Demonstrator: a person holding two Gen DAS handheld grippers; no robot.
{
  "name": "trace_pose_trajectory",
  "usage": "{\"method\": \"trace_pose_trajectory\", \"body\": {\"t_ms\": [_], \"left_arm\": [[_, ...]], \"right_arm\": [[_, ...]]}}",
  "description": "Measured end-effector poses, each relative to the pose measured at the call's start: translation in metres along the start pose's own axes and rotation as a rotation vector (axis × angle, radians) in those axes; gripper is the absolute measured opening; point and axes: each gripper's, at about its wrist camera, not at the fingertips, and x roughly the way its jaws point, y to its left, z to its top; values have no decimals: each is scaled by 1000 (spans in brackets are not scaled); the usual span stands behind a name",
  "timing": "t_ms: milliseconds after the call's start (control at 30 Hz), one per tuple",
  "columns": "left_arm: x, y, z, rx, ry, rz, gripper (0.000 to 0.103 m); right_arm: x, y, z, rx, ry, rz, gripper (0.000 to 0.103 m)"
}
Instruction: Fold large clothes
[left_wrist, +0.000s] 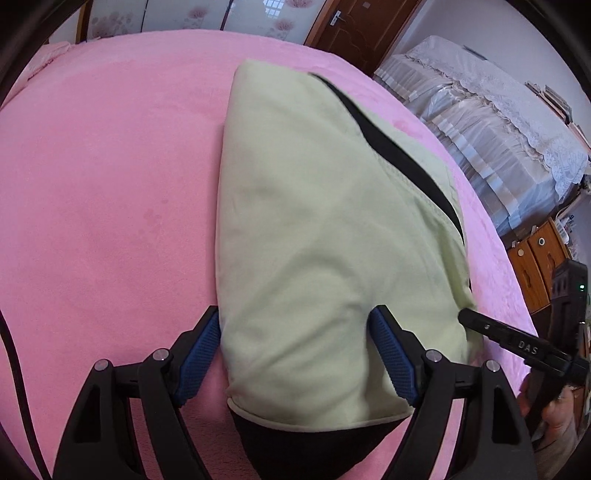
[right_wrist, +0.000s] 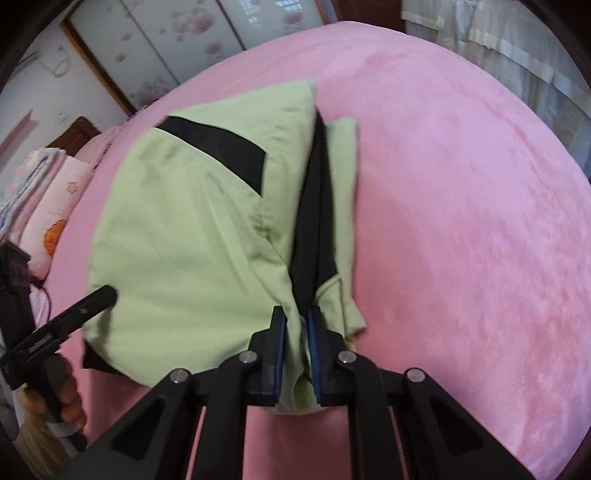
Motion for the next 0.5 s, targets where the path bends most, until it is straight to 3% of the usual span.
{"method": "trace_pose_trajectory", "body": {"t_ms": [67,200,267,300,367,500], "left_arm": [[0,1,-1,-8,10,-7,79],[-13,-5,5,54,41,9,79],[-23,-4,12,69,61,-11,79],[-29,-3,17,72,52,-28,79],[-43,0,31,82,8,-62,79],[-46,8,71,64,-53,-61,80]], "right_arm": [[-2,0,0,10,-18,-1,13],[-29,20,9,-69,-39,-83,31],[-49,24,21,-74,-83,-58,40],[-56,22,28,-65,-100,-43,49],[-65,20,44,-37,-138,-6,56],[-44,19,89,8,-162,33,56]]}}
